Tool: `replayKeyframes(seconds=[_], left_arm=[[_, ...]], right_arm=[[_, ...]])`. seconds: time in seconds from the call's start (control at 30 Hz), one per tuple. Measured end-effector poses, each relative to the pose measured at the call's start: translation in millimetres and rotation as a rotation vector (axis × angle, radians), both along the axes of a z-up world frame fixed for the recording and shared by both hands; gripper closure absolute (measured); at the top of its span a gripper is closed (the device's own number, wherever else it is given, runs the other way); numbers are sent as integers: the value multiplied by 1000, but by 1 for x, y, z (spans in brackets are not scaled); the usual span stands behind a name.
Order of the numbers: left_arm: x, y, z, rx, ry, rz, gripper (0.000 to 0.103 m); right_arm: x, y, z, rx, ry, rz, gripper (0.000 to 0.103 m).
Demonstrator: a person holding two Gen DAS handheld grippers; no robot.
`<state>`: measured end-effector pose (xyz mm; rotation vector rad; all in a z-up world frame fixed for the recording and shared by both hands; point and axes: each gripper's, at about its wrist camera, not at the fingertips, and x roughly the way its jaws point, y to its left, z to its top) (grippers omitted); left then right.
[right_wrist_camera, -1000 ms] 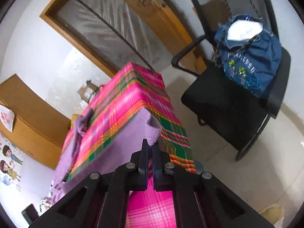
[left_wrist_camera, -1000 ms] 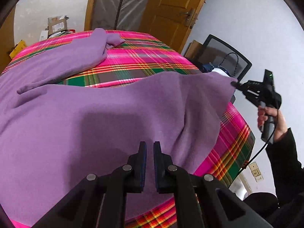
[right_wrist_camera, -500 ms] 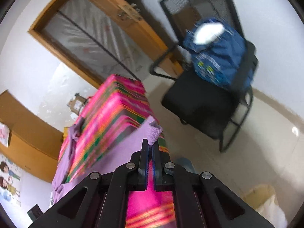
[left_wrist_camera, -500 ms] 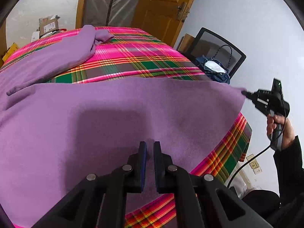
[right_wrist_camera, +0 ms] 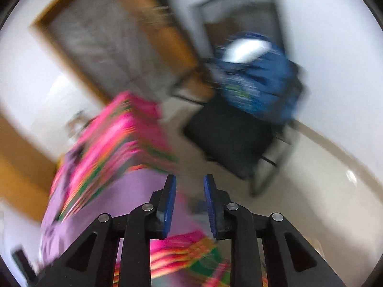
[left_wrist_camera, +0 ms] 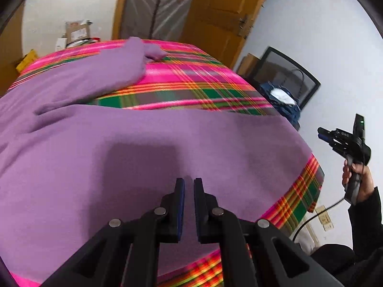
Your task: Fold clothes
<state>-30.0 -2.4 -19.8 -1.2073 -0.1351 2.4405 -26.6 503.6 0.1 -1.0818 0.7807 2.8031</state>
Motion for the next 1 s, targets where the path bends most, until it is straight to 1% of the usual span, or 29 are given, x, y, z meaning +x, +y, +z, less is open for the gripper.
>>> replayKeyframes(seconds=[0.07, 0.17, 0.2, 0.27, 0.3, 0.4, 0.47, 0.53, 0.6, 0.67, 0.77, 0.87, 1.0], left_arm=[[1, -15, 3, -3, 10, 46, 95], [4, -37, 3, -8, 13, 110, 95], [6, -45, 2, -12, 9, 129, 95], [11, -56, -1, -24, 4, 168, 95], [13, -63, -2, -25, 4, 191, 95], [19, -86, -4, -14, 1, 262, 95], [19, -99, -8, -17, -17, 310, 95], [18, -108, -15, -27, -45, 336, 95], [19, -112, -18, -18, -49, 336, 95], [20, -113, -17, -16, -47, 334, 95], [20, -120, -9, -19, -20, 350, 95], [18, -137, -2, -30, 3, 398, 95], [8, -171, 13, -66, 25, 482, 95]], right_arm=[[-13, -40, 8, 77, 26, 151, 77], [-34, -97, 12, 92, 46, 366, 77], [-41, -122, 11, 112, 42, 439, 77], [-50, -156, 9, 132, 34, 536, 77], [-53, -180, 7, 141, 33, 607, 77], [-52, -232, 3, 186, 45, 758, 77], [-50, -262, -2, 195, 43, 840, 77], [-50, -284, -13, 214, 9, 893, 77], [-53, -293, -22, 244, -24, 896, 78], [-56, -291, -19, 225, -24, 893, 77], [-63, -290, -12, 206, -11, 873, 77], [-71, -296, -7, 203, -5, 867, 77], [-80, -307, 0, 212, 0, 872, 77]])
